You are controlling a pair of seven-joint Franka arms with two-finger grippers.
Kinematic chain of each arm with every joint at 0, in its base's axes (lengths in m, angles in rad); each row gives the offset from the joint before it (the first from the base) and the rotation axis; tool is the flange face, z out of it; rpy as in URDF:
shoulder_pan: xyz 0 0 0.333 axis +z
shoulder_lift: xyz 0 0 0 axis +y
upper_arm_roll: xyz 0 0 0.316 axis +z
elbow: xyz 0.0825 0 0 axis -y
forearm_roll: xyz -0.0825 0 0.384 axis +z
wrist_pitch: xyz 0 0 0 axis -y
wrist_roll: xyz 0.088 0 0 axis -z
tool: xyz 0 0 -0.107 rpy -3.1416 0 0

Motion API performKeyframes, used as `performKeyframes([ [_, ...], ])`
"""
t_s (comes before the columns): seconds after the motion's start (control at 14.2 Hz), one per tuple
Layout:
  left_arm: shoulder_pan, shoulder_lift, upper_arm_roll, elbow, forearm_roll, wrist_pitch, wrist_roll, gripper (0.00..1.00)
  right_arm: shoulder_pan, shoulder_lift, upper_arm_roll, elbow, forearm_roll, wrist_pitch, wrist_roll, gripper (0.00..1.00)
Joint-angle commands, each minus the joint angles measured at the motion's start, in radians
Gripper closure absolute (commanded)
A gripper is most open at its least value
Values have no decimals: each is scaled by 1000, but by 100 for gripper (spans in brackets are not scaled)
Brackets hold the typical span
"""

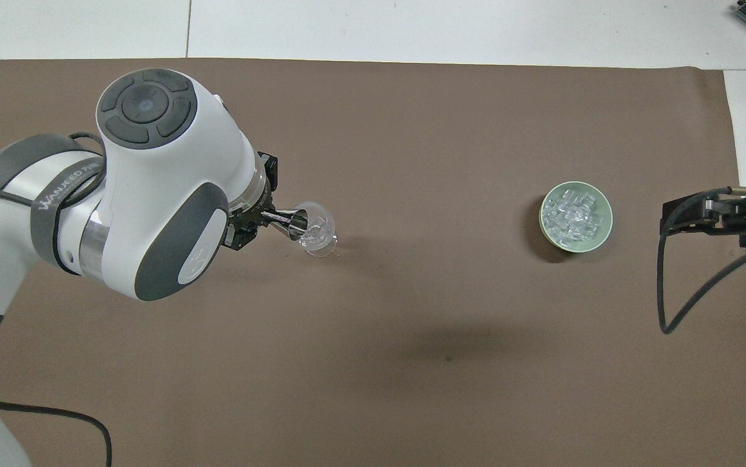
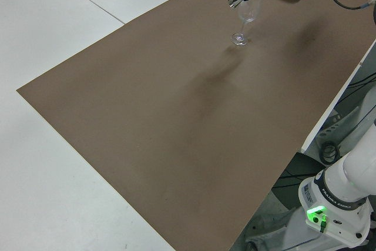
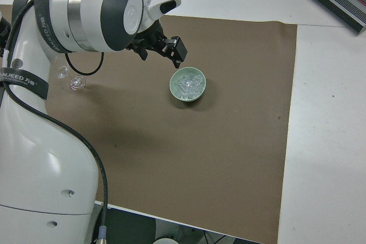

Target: Pour wine and add ice with both arms

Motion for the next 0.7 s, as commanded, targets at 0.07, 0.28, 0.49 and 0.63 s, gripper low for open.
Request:
performKeyframes([
  [0.07, -19, 15, 13, 23, 36, 21, -19, 100, -2, -23, 2, -26, -4, 7, -33, 0],
  [0.28, -23, 15, 15, 24, 44, 21, -19, 100, -2, -23, 3, -25, -4, 7, -33, 0],
  [0.49, -25, 15, 13, 23, 54, 24, -19, 100, -2, -23, 3, -24, -4, 7, -33, 0],
  [0.63, -25, 14, 13, 23, 62, 24, -20, 100, -2, -23, 3, -24, -4, 7, -33, 0],
])
